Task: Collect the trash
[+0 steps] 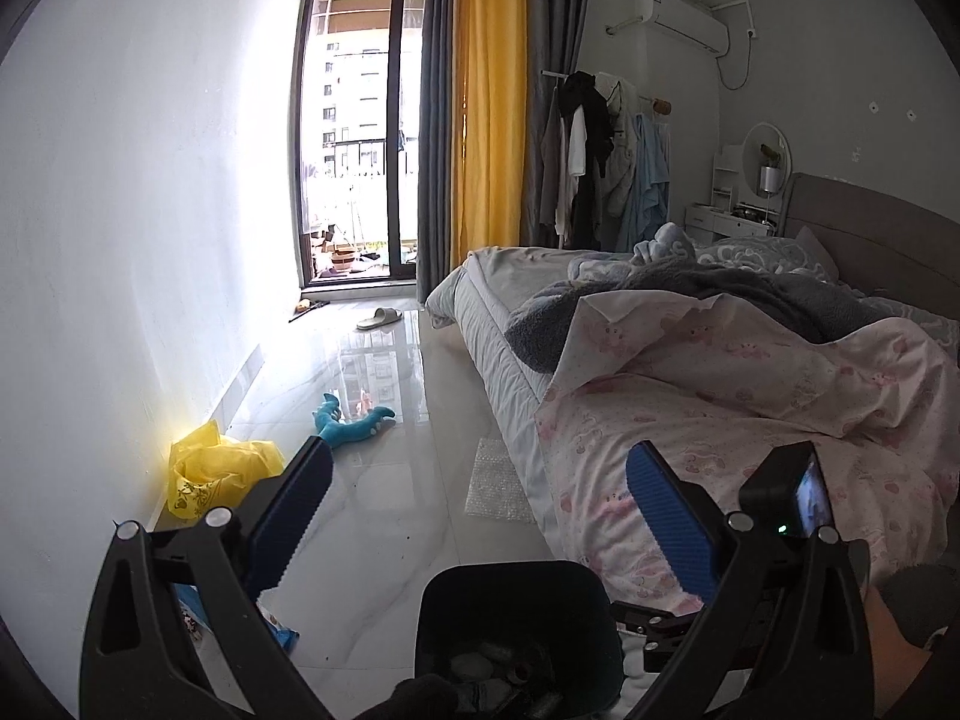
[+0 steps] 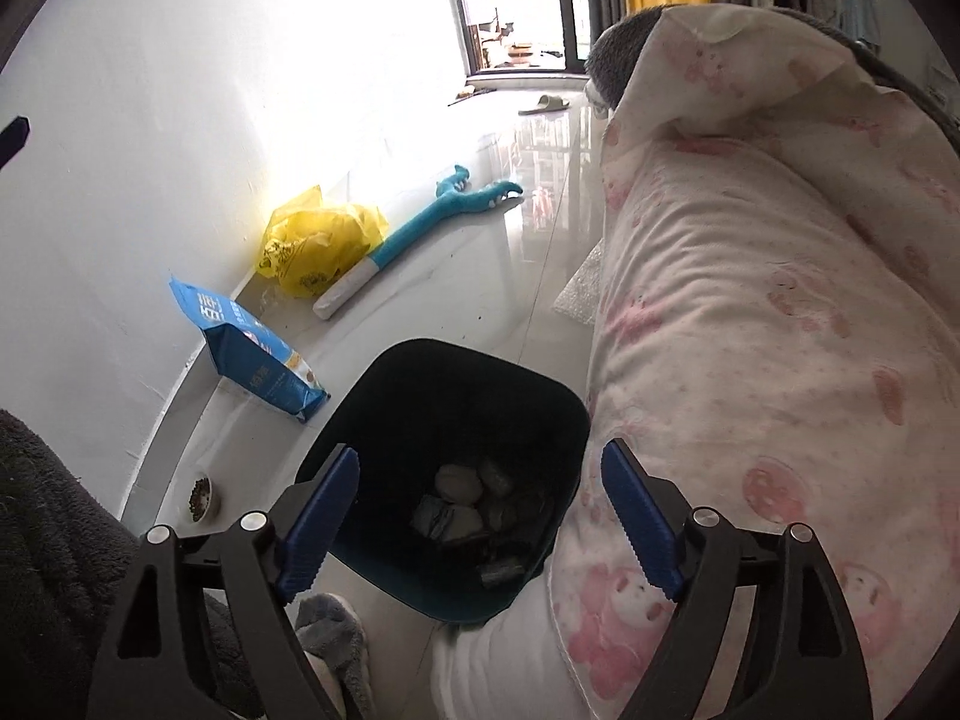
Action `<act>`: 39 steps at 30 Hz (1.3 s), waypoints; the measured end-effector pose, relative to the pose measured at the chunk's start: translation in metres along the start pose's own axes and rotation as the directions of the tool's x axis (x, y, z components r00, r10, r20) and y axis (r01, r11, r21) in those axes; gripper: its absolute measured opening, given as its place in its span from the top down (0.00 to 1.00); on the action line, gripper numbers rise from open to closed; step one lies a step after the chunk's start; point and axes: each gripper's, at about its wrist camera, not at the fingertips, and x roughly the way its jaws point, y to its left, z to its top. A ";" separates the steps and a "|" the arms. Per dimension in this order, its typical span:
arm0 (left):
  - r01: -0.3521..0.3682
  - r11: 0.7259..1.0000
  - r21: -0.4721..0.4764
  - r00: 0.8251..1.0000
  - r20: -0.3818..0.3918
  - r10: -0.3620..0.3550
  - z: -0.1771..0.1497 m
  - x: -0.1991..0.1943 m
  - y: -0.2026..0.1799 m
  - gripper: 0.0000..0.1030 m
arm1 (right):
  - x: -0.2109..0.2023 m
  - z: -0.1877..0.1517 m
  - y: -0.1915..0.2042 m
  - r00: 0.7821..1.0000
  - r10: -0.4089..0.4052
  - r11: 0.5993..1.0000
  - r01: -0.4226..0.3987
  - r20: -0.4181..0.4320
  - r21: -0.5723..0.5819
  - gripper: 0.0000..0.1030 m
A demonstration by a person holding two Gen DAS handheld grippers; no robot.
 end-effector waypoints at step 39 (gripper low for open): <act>0.085 0.989 0.121 0.996 -0.038 -0.081 -0.057 -0.030 -0.115 0.03 | -0.285 -0.148 -0.125 0.833 -0.313 0.940 0.206 0.456 0.271 0.03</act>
